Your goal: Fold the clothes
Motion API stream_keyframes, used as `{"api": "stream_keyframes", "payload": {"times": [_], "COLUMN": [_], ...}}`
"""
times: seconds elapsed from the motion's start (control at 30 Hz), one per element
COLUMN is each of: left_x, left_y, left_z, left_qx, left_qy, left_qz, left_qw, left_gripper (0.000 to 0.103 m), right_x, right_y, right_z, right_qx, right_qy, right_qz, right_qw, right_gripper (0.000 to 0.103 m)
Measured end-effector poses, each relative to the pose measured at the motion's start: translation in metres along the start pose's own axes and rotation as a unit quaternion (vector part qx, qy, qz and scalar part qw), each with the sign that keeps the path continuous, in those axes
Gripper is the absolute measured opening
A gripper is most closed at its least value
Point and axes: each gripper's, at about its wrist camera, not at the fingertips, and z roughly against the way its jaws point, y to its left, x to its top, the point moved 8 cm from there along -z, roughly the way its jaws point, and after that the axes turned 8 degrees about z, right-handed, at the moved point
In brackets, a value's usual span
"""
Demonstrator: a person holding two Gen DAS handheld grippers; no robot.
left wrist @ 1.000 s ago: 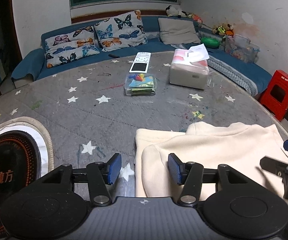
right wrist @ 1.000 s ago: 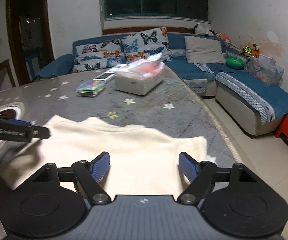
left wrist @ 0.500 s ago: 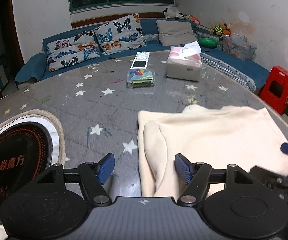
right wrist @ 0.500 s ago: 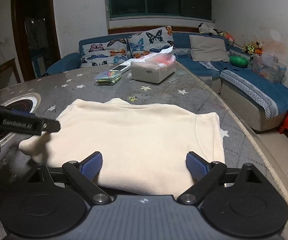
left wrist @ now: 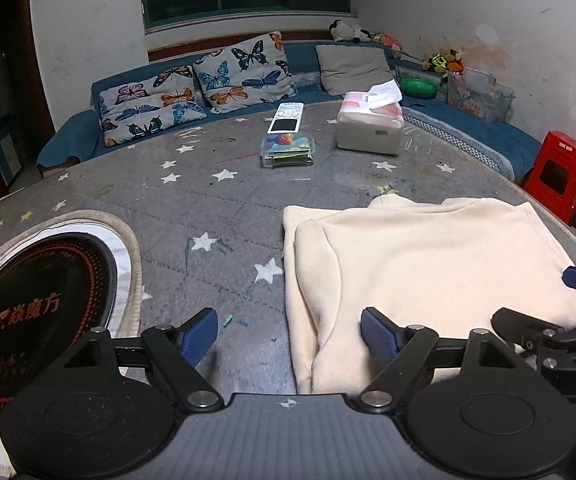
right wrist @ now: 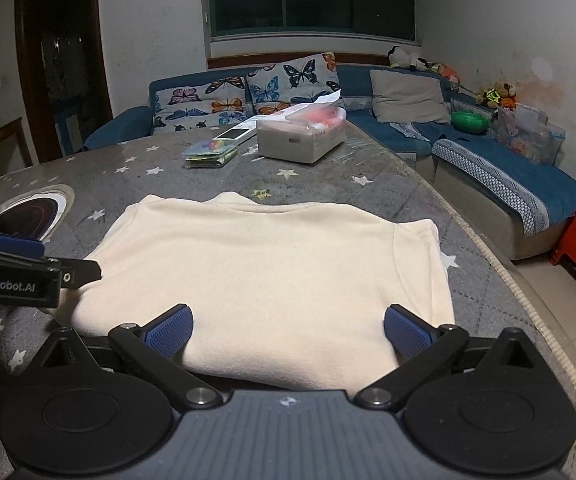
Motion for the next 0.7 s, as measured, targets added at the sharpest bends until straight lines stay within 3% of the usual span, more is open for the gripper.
{"api": "stream_keyframes", "payload": {"times": [0.2,0.4,0.7], "left_x": [-0.005,-0.014,-0.025], "left_y": [-0.001,-0.005,0.003], "left_z": [0.013,0.024,0.042], "left_qx": [-0.012,-0.017,-0.026], "left_qy": [-0.010,-0.018,-0.020], "left_qz": [-0.011,-0.029,-0.016], "left_qw": [0.9998,0.9993,0.9993], "left_gripper": [0.099,0.103,0.103], "right_x": [0.001,0.001,-0.006], "right_y": [0.001,0.004,0.015], "right_z": [0.003,0.016,0.042], "right_qx": [-0.005,-0.016,-0.022], "right_qy": [-0.005,-0.010,-0.023], "right_qz": [-0.001,-0.002,-0.006], "right_qw": [1.000,1.000,0.999], "right_gripper": [0.103,0.103,0.103]}}
